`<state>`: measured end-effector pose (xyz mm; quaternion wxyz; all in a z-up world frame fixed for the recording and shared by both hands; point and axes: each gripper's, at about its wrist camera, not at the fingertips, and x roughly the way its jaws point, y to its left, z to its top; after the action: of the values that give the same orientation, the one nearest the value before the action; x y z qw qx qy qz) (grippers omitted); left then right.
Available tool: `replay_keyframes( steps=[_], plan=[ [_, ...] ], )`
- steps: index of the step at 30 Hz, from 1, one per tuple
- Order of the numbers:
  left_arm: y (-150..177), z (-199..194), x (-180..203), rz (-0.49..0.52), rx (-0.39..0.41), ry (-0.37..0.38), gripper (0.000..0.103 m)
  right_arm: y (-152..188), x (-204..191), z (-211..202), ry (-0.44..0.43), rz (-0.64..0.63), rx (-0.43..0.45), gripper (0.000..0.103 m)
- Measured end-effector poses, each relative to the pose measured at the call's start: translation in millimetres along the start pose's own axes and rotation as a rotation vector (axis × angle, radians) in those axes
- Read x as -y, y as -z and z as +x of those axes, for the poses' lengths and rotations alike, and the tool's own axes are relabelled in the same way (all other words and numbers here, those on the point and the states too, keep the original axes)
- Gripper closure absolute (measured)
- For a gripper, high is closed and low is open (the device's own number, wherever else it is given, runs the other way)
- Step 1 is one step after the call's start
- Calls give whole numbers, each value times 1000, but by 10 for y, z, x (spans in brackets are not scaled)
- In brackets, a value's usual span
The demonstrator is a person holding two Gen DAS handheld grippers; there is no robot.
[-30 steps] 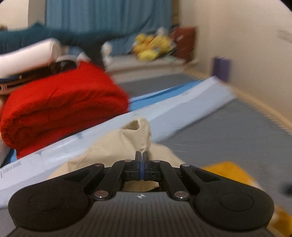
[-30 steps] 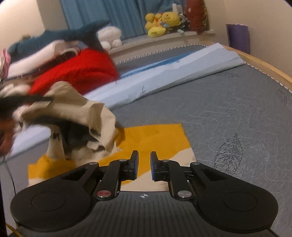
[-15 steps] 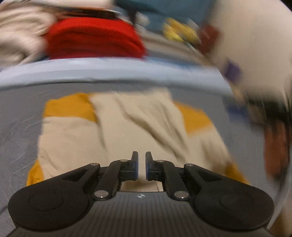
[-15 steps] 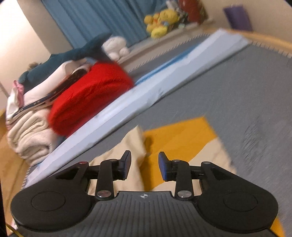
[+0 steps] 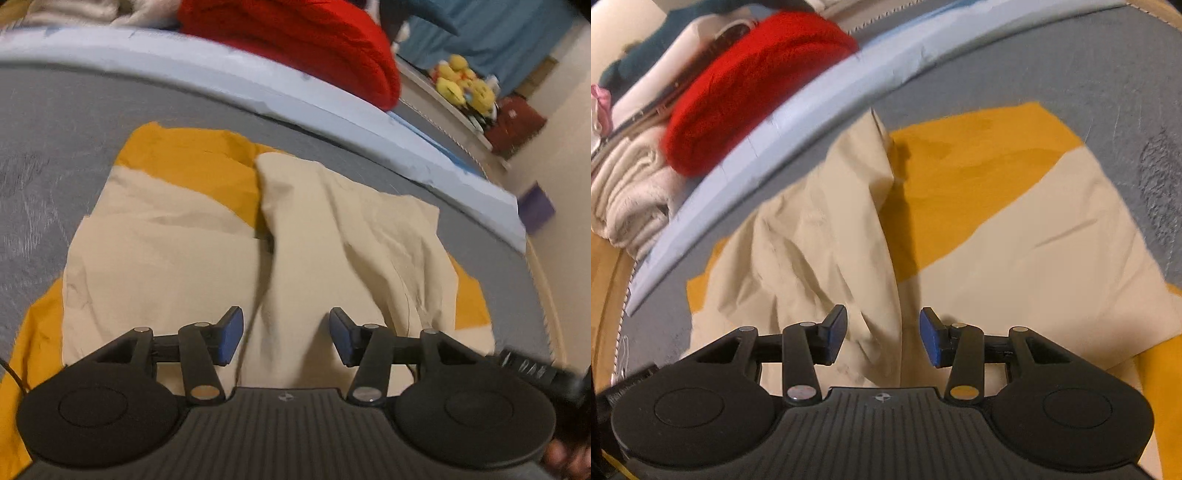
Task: Fold large clothes
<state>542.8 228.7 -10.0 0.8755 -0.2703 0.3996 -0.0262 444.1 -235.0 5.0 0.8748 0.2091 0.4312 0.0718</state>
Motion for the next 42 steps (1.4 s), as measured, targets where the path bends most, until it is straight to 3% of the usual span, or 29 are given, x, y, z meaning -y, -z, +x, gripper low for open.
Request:
replay_keyframes(
  steps=[2, 3, 4, 7, 10, 12, 17, 19, 22, 24, 25, 27, 29, 32, 33, 35, 37, 39, 42],
  plan=[
    [-34, 8, -71, -33, -11, 26, 56, 9, -11, 42, 15, -13, -7, 58],
    [-59, 35, -90, -30, -14, 36, 74, 5, -24, 55, 25, -15, -6, 67],
    [-96, 56, -112, -17, -18, 44, 94, 4, -31, 55, 18, -14, -2, 90],
    [-113, -46, -72, 17, 26, 61, 101, -34, -6, -149, -43, 35, 89, 100],
    [-158, -185, -55, 24, 96, 123, 101, -123, -2, -502, -110, 71, 258, 101],
    [-142, -156, -65, 38, 83, 123, 101, -150, 60, -587, -109, 105, 294, 101],
    [47, 272, -170, 15, -138, -3, 95, -13, 324, -201, 120, 172, 75, 101],
    [23, 244, -155, 18, -106, -37, 94, 40, 404, -80, 133, 201, 14, 98],
    [-83, -37, 95, 153, 75, -42, 93, 18, 347, -153, 153, 185, 44, 92],
    [-78, -162, 243, 231, 152, 23, 92, -17, 277, -252, 180, 140, 109, 85],
    [-49, -168, 285, 248, 148, 73, 88, -16, 219, -309, 202, 105, 151, 79],
    [29, -20, 299, 259, 57, 139, 87, -14, 96, -411, 214, 37, 229, 79],
    [156, 239, 244, 281, -71, 48, 87, -8, 48, -474, 134, 21, 269, 79],
    [264, 515, 104, 319, -168, -153, 87, 7, 66, -363, 2, 55, 194, 78],
    [247, 500, 82, 301, -168, -159, 87, 4, 120, -264, -2, 62, 136, 78],
    [164, 401, 50, 275, -139, -123, 85, 48, 183, -49, 108, 60, 3, 78],
    [72, 267, 108, 283, -84, -65, 71, 88, 272, 27, 192, 83, -34, 86],
    [21, 152, 151, 300, -19, -26, 70, 55, 224, -94, 226, 80, 22, 80],
    [-12, 143, 276, 325, 10, 34, 70, 24, -27, -441, 193, -17, 237, 80]
  ],
)
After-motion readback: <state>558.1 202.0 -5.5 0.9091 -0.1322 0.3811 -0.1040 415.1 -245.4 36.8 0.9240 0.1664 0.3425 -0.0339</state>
